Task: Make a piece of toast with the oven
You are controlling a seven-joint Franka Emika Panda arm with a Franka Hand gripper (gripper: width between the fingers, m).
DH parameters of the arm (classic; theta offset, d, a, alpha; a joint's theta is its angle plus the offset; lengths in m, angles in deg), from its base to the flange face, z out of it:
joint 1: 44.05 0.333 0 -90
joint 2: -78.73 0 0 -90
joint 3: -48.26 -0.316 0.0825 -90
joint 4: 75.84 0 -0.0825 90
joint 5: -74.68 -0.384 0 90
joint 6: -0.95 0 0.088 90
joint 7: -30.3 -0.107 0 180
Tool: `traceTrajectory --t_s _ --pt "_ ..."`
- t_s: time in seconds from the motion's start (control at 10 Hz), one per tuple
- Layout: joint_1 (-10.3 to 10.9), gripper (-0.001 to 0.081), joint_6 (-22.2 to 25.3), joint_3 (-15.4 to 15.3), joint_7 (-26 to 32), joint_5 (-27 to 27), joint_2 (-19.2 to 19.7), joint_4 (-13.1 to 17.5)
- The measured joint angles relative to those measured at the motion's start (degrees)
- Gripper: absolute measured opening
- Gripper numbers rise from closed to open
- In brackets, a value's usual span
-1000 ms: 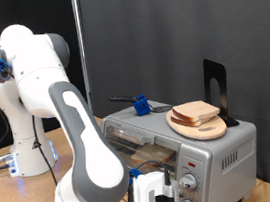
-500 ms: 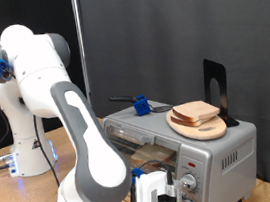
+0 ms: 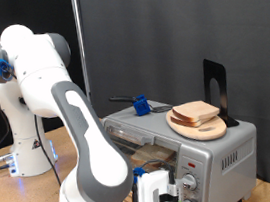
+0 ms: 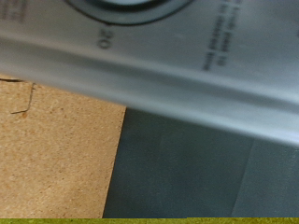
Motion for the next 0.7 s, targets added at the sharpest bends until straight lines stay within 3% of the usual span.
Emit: traceTrajectory --t_s 0.1,0.5,0.7 --pt "0.0 0.0095 0.26 0.0 -0.59 -0.03 -0.13 -0.02" --pt "-0.01 0.0095 0.26 0.0 -0.78 -0.07 -0.13 -0.04" --pt "-0.1 0.0095 0.31 -0.04 2.66 -1.25 -0.18 -0.54"
